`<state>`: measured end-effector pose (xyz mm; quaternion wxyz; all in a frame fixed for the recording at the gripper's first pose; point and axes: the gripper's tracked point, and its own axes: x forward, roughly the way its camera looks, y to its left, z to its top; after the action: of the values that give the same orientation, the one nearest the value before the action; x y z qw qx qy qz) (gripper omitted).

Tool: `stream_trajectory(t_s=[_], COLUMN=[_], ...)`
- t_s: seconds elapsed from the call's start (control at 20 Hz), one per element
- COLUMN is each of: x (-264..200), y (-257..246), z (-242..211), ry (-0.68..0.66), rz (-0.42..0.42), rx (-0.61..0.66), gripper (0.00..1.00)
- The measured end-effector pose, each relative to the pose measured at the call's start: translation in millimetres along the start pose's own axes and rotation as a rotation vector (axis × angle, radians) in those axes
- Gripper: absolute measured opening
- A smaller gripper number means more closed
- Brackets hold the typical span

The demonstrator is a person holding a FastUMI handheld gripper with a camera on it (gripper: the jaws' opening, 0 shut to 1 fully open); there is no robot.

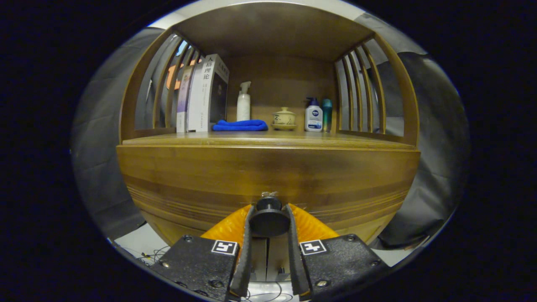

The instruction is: Pull open the drawer, take out the items inside it, and place them on the countertop above the cabinet.

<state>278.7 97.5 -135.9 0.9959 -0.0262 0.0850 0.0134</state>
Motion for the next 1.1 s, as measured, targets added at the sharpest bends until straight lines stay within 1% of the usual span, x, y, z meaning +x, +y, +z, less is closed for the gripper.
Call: stream_trajectory(t_s=[0.35,0.95,1.1], x=[-22,-95,-106], y=[0,1,1], z=[-5,-24,-28], ry=[0.004,0.005,0.005], rz=[0.001,0.022,0.018], rx=[0.003,0.003,-0.005], gripper=[0.40,0.40,0.40])
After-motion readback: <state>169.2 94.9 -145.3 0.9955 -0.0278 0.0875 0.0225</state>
